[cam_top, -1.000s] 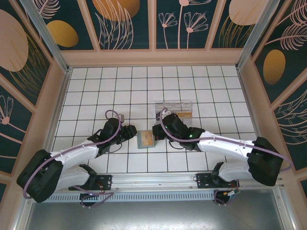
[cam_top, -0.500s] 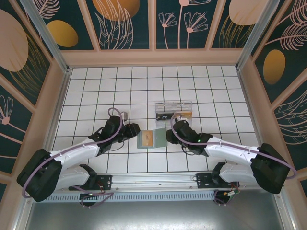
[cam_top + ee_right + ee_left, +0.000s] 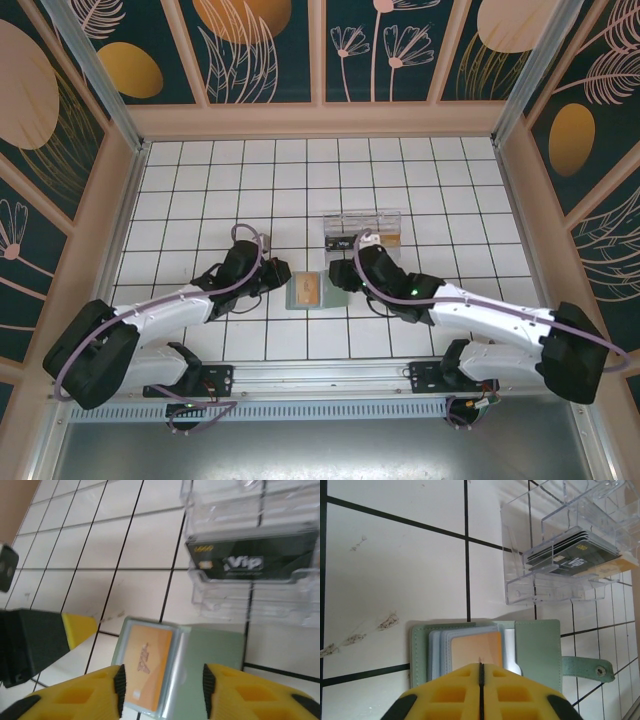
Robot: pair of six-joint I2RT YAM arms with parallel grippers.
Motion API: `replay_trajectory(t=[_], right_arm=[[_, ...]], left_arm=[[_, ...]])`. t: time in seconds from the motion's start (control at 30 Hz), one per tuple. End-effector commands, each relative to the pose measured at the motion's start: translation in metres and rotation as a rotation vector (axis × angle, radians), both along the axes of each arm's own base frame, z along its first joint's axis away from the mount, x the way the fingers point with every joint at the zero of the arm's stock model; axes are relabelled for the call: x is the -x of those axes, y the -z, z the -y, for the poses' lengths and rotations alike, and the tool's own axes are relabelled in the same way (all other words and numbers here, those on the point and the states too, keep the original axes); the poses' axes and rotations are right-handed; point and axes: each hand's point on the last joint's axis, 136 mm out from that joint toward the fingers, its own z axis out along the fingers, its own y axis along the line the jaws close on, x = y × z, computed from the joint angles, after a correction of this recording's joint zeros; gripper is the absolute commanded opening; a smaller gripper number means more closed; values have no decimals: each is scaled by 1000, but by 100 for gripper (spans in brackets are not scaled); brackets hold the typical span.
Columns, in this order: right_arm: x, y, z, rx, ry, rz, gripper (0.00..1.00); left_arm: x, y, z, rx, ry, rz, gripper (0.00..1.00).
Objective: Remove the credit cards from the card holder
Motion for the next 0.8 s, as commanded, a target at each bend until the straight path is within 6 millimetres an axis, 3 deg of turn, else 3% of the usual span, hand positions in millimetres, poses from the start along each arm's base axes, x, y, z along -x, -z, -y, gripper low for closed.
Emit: replay_trajectory(t=[0.0, 0.27, 0.77], right_arm=[[6, 3, -33, -71, -97, -52, 35], [10, 52, -43, -129, -144, -195, 24], [10, 88, -40, -196, -164, -332, 17]], left_arm=[[-1, 0, 6, -8, 25, 8, 6], [3, 14, 12, -31, 57, -23, 2], [16, 44, 14, -103, 93, -89, 0]])
